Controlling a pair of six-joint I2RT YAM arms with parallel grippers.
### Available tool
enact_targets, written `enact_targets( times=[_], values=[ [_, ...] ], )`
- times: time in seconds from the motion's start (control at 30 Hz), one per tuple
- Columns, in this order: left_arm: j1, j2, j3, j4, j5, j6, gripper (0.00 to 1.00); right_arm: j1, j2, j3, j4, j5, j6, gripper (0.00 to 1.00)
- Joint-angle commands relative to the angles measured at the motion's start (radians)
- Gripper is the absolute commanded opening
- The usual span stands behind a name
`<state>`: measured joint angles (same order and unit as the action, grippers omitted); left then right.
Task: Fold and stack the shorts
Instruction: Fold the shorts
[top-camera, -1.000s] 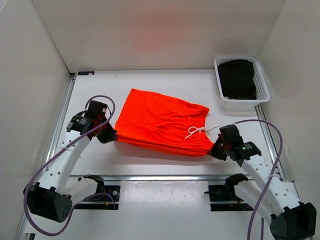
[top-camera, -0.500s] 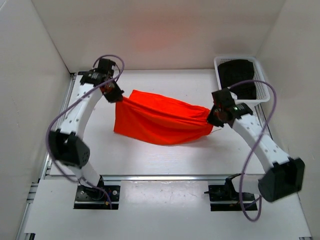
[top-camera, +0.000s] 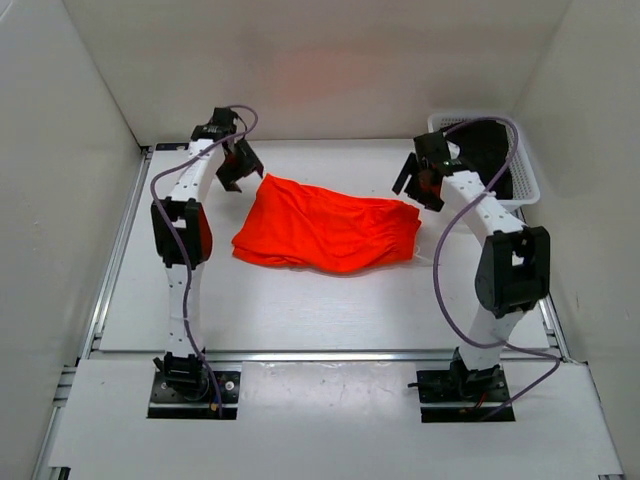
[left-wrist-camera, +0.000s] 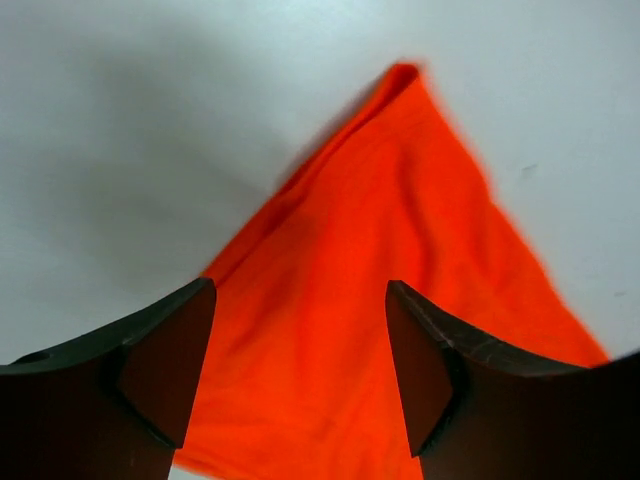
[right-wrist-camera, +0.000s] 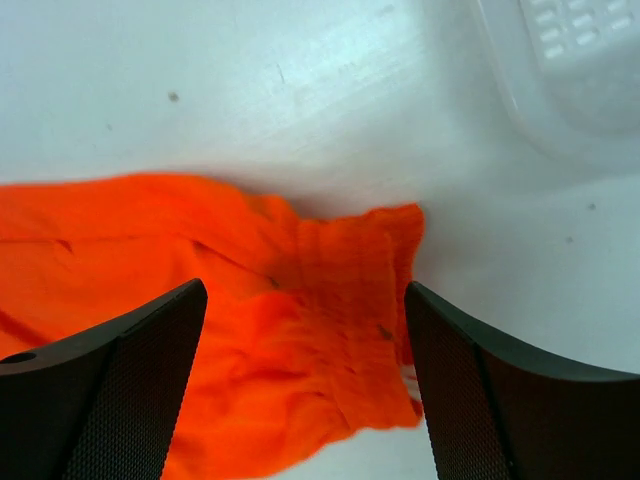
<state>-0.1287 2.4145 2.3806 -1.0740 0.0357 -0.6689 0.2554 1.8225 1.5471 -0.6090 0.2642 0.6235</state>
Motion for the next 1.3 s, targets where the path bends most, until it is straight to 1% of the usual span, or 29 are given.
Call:
enact_targets(
  times=[0.0,0.03,0.07,0.1,0.13,0.17,0.2,0.23,0.27,0.3,0.33,0.43,0.47,0.6,0.7,0.77,0.8,0.83,0.87,0.93,0.97,1.0,1.03,1.07,1.13,1.17,1.23,1.27],
  values=[
    [0.001,-0.27,-0.219,0.038,0.003,0.071,0.8,0.007,-0.147,-0.091,0.002,0.001,-0.034,0.84],
    [0.001,-0.308,-0.277,0.052,-0.011,0.084,0.76,0.007,-0.204,-0.181,0.011,-0.008,-0.025,0.86],
    [0.001,-0.366,-0.329,0.052,-0.011,0.094,0.72,-0.008,-0.231,-0.224,0.011,-0.029,-0.016,0.86],
    [-0.008,-0.391,-0.381,0.063,-0.025,0.103,0.72,-0.018,-0.256,-0.264,0.011,-0.057,-0.005,0.86],
    [-0.008,-0.411,-0.482,0.063,-0.025,0.103,0.72,-0.039,-0.296,-0.301,0.031,-0.136,0.019,0.86],
    [-0.008,-0.431,-0.536,0.072,-0.037,0.103,0.74,-0.048,-0.316,-0.367,0.04,-0.179,0.028,0.86],
    [-0.008,-0.463,-0.591,0.085,-0.037,0.103,0.77,-0.048,-0.331,-0.399,0.04,-0.216,0.039,0.86],
    [0.001,-0.479,-0.698,0.097,-0.046,0.091,0.82,-0.073,-0.36,-0.427,0.067,-0.252,0.05,0.86],
    [0.001,-0.491,-0.748,0.114,-0.046,0.091,0.85,-0.082,-0.373,-0.455,0.08,-0.285,0.07,0.86],
    [0.015,-0.502,-0.791,0.146,-0.022,0.091,0.87,-0.1,-0.382,-0.505,0.095,-0.351,0.08,0.91],
    [0.024,-0.502,-0.852,0.16,-0.007,0.091,0.9,-0.1,-0.393,-0.528,0.13,-0.379,0.09,0.91],
    [0.024,-0.476,-0.896,0.18,0.004,0.1,0.96,-0.111,-0.382,-0.593,0.189,-0.44,0.137,0.93],
    [0.024,-0.466,-0.905,0.193,0.004,0.11,0.97,-0.111,-0.382,-0.607,0.234,-0.48,0.151,0.93],
    [0.024,-0.402,-0.885,0.203,0.013,0.12,0.97,-0.111,-0.326,-0.651,0.313,-0.491,0.196,0.93],
    [0.024,-0.371,-0.862,0.203,0.013,0.12,0.9,-0.111,-0.281,-0.662,0.371,-0.491,0.217,0.93],
    [0.024,-0.353,-0.862,0.212,0.032,0.12,0.73,-0.102,-0.253,-0.662,0.39,-0.479,0.226,0.89],
    [0.024,-0.342,-0.862,0.212,0.041,0.12,0.61,-0.093,-0.221,-0.653,0.402,-0.456,0.226,0.87],
    [0.024,-0.342,-0.862,0.212,0.041,0.12,0.41,-0.093,-0.207,-0.642,0.402,-0.436,0.226,0.84],
    [0.024,-0.332,-0.862,0.212,0.041,0.12,0.11,-0.082,-0.194,-0.633,0.402,-0.416,0.226,0.74],
    [0.034,-0.331,-0.862,0.212,0.041,0.12,0.1,-0.07,-0.155,-0.599,0.375,-0.358,0.196,0.57],
    [0.034,-0.347,-0.862,0.212,0.041,0.12,0.1,-0.058,-0.131,-0.584,0.356,-0.358,0.187,0.32],
    [0.044,-0.363,-0.883,0.212,0.03,0.098,0.1,-0.058,-0.118,-0.566,0.335,-0.368,0.174,0.21],
    [0.044,-0.383,-0.894,0.212,0.011,0.088,0.1,-0.058,-0.109,-0.546,0.277,-0.368,0.15,0.12],
    [0.058,-0.431,-0.906,0.212,0.01,0.078,0.1,-0.058,-0.109,-0.532,0.247,-0.368,0.137,0.0],
    [0.067,-0.486,-0.946,0.212,0.001,0.066,0.1,-0.058,-0.129,-0.519,0.163,-0.368,0.113,0.0],
    [0.067,-0.546,-0.962,0.212,-0.009,0.066,0.1,-0.058,-0.167,-0.519,0.138,-0.355,0.088,0.0],
    [0.089,-0.609,-1.021,0.212,-0.019,0.066,0.1,-0.058,-0.212,-0.539,0.06,-0.326,0.07,0.0],
    [0.089,-0.639,-1.046,0.212,-0.019,0.066,0.1,-0.058,-0.259,-0.554,0.036,-0.304,0.07,0.0]
  ],
)
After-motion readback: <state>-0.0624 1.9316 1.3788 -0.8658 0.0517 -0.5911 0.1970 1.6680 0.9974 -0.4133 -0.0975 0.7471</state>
